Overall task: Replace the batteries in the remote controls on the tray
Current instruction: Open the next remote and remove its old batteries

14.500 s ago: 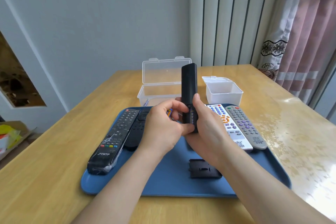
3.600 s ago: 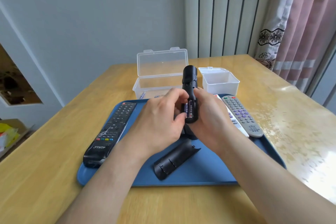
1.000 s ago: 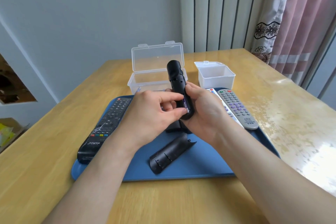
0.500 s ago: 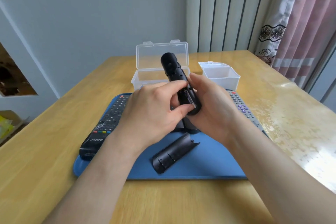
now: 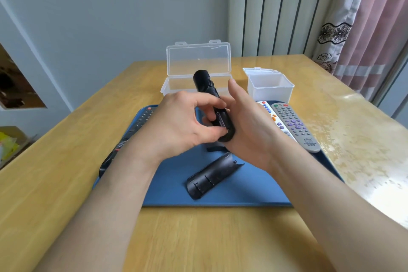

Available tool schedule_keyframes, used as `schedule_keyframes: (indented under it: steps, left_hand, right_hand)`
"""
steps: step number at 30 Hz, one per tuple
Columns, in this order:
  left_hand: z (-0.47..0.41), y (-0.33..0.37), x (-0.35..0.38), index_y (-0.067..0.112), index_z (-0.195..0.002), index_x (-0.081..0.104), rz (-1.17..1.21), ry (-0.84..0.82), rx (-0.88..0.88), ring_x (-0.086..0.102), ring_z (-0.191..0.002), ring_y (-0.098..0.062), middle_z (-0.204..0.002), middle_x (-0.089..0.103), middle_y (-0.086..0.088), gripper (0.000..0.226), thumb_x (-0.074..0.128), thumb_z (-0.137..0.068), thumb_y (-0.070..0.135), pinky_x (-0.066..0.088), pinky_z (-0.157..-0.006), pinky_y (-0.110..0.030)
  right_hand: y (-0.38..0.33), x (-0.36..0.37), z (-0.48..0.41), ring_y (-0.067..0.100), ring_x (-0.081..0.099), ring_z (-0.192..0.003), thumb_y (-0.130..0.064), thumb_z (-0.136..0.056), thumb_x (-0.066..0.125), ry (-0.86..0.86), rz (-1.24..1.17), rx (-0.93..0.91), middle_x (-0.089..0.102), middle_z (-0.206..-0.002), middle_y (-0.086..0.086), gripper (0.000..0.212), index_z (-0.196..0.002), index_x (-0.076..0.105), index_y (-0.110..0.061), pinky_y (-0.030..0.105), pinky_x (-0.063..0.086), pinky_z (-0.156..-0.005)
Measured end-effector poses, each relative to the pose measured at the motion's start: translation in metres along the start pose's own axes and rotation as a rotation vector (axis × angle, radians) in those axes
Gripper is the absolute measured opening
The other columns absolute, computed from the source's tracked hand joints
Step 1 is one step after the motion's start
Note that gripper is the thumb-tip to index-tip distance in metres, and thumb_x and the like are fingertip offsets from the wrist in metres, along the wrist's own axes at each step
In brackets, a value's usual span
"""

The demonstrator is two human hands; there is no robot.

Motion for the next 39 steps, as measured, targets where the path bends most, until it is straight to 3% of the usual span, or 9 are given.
schedule_keyframes:
  steps: [9,13,19,22,24,28,33,36,39]
  left_hand:
    - [-0.001,-0.005,0.003,0.035,-0.096,0.066,-0.076,-0.015,-0.005,0.047,-0.055,0.002,-0.075,0.057,0.011,0.037,0.08,-0.066,0.02,0.034,-0.054,-0.008]
    - [-0.001,-0.002,0.003,0.038,-0.095,0.066,-0.167,0.006,0.038,0.047,-0.053,0.005,-0.075,0.061,0.012,0.036,0.079,-0.064,0.023,0.033,-0.053,-0.008]
    - [-0.001,-0.003,0.005,0.03,-0.089,0.067,-0.159,0.0,0.031,0.05,-0.052,0.005,-0.071,0.068,0.011,0.029,0.078,-0.065,0.018,0.035,-0.052,-0.01]
    - [-0.001,-0.004,0.006,0.028,-0.091,0.069,-0.122,0.027,0.042,0.061,-0.065,-0.003,-0.067,0.069,0.011,0.029,0.075,-0.065,0.015,0.052,-0.072,-0.026]
    - [-0.001,-0.004,0.006,0.028,-0.09,0.071,-0.076,0.036,0.058,0.063,-0.065,-0.009,-0.067,0.069,0.008,0.028,0.074,-0.066,0.013,0.054,-0.072,-0.031]
    - [0.0,0.001,0.006,0.023,-0.085,0.076,-0.077,0.067,0.149,0.044,-0.048,-0.006,-0.061,0.063,0.003,0.025,0.069,-0.07,0.005,0.032,-0.051,-0.009]
    - [0.004,0.014,0.004,0.012,-0.081,0.079,-0.074,0.166,0.281,0.043,-0.045,0.014,-0.056,0.051,0.025,0.024,0.063,-0.068,-0.002,0.024,-0.051,0.001]
    - [0.003,0.008,-0.001,0.013,-0.077,0.079,0.028,0.301,0.225,0.04,-0.04,0.006,-0.048,0.054,0.025,0.022,0.065,-0.07,-0.003,0.025,-0.048,-0.001]
    - [-0.001,-0.008,-0.003,0.022,-0.073,0.077,0.215,0.376,0.062,0.038,-0.04,-0.006,-0.047,0.057,0.015,0.017,0.065,-0.073,0.01,0.031,-0.043,-0.014]
  right_hand:
    - [0.009,0.0,-0.001,0.022,0.038,-0.078,-0.053,-0.097,0.041,0.032,0.005,-0.021,0.042,-0.078,0.004,0.044,-0.083,0.055,-0.013,0.035,0.031,-0.071]
    - [0.011,-0.001,-0.003,0.026,0.036,-0.091,-0.053,-0.086,0.05,0.093,-0.023,-0.007,0.042,-0.084,0.007,0.041,-0.091,0.057,-0.012,0.043,0.03,-0.08]
    - [0.013,0.003,0.0,0.023,0.047,-0.079,-0.054,-0.099,0.038,0.118,-0.081,0.028,0.051,-0.075,0.004,0.049,-0.1,0.058,-0.009,0.036,0.037,-0.074]
    - [0.011,0.006,-0.001,0.026,0.063,-0.092,-0.052,-0.1,0.037,0.127,-0.156,0.028,0.066,-0.096,0.012,0.06,-0.121,0.059,-0.001,0.04,0.047,-0.088]
    - [0.011,0.007,-0.002,0.031,0.064,-0.112,-0.052,-0.1,0.038,0.149,-0.197,0.031,0.066,-0.117,0.019,0.059,-0.128,0.058,-0.003,0.044,0.045,-0.103]
    - [0.012,0.004,-0.005,0.032,0.061,-0.119,-0.051,-0.099,0.041,0.193,-0.257,0.018,0.063,-0.116,0.019,0.059,-0.127,0.057,-0.001,0.048,0.039,-0.11]
    - [0.01,-0.002,-0.008,0.03,0.058,-0.106,-0.051,-0.098,0.044,0.232,-0.338,-0.009,0.055,-0.109,0.016,0.064,-0.13,0.052,0.004,0.046,0.041,-0.109]
    - [0.006,-0.004,-0.007,0.031,0.055,-0.102,-0.05,-0.096,0.046,0.264,-0.36,-0.031,0.052,-0.109,0.019,0.058,-0.125,0.052,-0.001,0.045,0.043,-0.107]
    - [0.006,-0.005,-0.003,0.028,0.046,-0.094,-0.035,-0.098,0.05,0.277,-0.32,-0.016,0.05,-0.102,0.016,0.037,-0.117,0.054,-0.003,0.032,0.041,-0.075]
Point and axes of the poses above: each hand's wrist, its own z-axis away from the middle knuckle, its own x-axis out of the palm, y = z × x, the point moved 5 cm from there along -z, towards the middle knuckle
